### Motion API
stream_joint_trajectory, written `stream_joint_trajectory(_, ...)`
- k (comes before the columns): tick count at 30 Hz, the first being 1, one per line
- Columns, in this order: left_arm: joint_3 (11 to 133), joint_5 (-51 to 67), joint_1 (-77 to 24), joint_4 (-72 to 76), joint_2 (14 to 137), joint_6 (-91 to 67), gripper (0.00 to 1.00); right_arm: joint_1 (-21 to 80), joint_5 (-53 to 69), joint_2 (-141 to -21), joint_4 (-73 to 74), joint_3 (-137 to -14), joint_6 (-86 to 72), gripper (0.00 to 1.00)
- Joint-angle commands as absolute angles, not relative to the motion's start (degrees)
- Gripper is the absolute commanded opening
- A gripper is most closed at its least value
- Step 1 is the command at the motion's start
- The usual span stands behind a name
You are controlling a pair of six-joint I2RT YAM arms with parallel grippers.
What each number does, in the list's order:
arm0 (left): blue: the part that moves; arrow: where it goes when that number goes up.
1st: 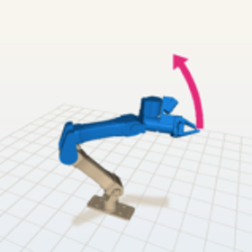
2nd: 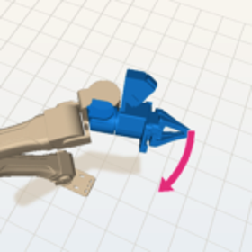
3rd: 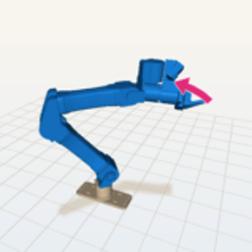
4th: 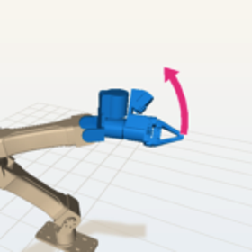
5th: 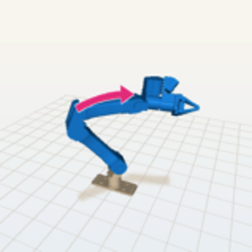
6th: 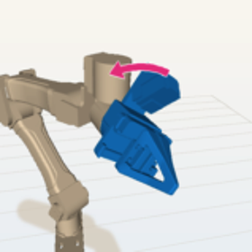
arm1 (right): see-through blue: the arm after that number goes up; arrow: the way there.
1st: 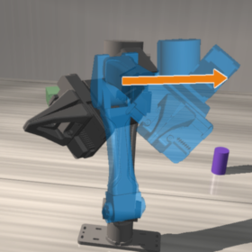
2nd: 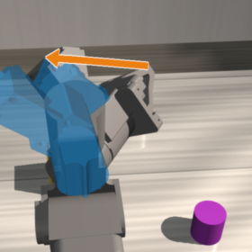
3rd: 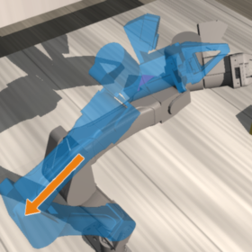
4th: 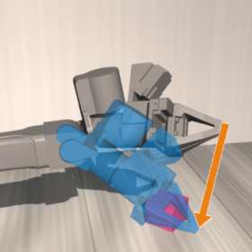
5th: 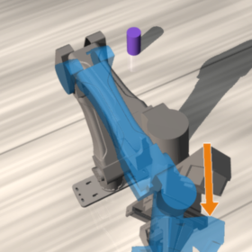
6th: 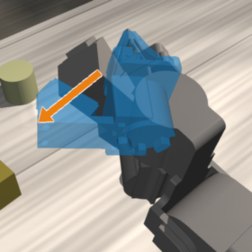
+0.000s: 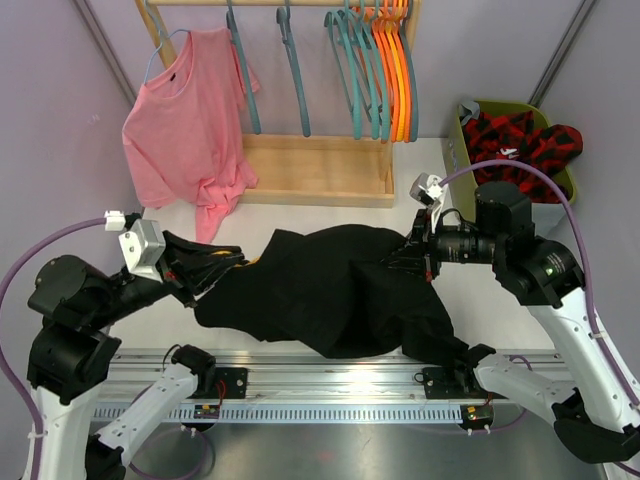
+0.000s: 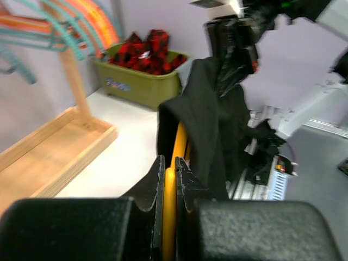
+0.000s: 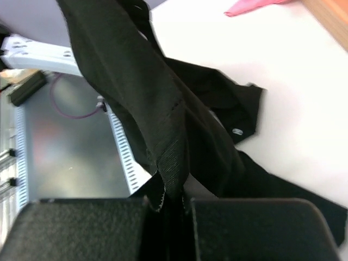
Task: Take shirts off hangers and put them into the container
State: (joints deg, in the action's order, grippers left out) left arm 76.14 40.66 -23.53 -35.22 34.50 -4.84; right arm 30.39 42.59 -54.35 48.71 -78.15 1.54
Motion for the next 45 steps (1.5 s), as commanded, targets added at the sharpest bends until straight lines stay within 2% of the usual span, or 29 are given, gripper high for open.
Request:
stream_joint_trajectory(1, 79.72, 21.86, -23.29, -37.26, 32.88, -1.93, 0.0, 30.59, 34.31, -52.39, 51.07, -79.98, 3.08, 0.0)
stream_joint_trajectory(7, 72.88, -3.19, -23.29, -34.81, 28.75, -5.7, 0.0, 30.59, 30.06, -50.1, 47.55, -79.98, 1.23, 0.0)
stream_joint_trajectory(13, 64.26, -19.83, -23.29, -23.04, 20.4, -10.8, 0.0, 30.59, 25.84, -49.75, 45.97, -78.31, 0.35, 0.0)
stream_joint_trajectory(18, 60.82, -24.69, -23.29, -16.96, 16.53, -12.04, 0.0, 30.59, 20.32, -49.31, 45.53, -77.34, -1.67, 0.0)
stream_joint_trajectory(25, 62.58, -27.51, -23.29, -20.21, 16.17, -12.66, 0.0, 30.59, -3.65, -45.71, 40.7, -75.59, -4.75, 0.0)
stream_joint_trajectory(29, 62.93, -27.33, -23.29, -20.56, 15.65, -12.74, 0.0, 30.59, -11.07, -42.9, 36.22, -72.61, -6.59, 0.0)
stream_joint_trajectory(30, 62.93, -27.07, -23.29, -20.31, 15.47, -12.92, 0.0, 30.59, -9.68, -42.8, 36.12, -72.42, -6.07, 0.0)
stream_joint_trajectory(33, 61.96, -23.92, -23.38, -18.46, 15.73, -13.35, 0.0, 30.67, 9.85, -45.51, 36.82, -72.07, -6.32, 0.0)
stream_joint_trajectory(35, 61.17, -18.83, -23.38, -16.44, 16.52, -13.53, 0.0, 30.59, 17.45, -47.63, 36.04, -71.11, -8.25, 0.0)
stream_joint_trajectory(36, 60.74, -16.72, -23.38, -15.65, 16.78, -14.58, 0.0, 30.67, 26.37, -49.38, 35.34, -70.41, -8.78, 0.0)
stream_joint_trajectory(39, 58.37, -7.24, -23.38, -10.05, 18.8, -16.86, 0.0, 30.85, 42.82, -52.45, 28.23, -66.11, -13.26, 0.0)
stream_joint_trajectory(45, 53.88, -0.35, -23.38, 0.69, 20.65, -23.01, 0.0, 36.55, 43.95, -56.85, 35.84, -67.41, -8.01, 0.0)
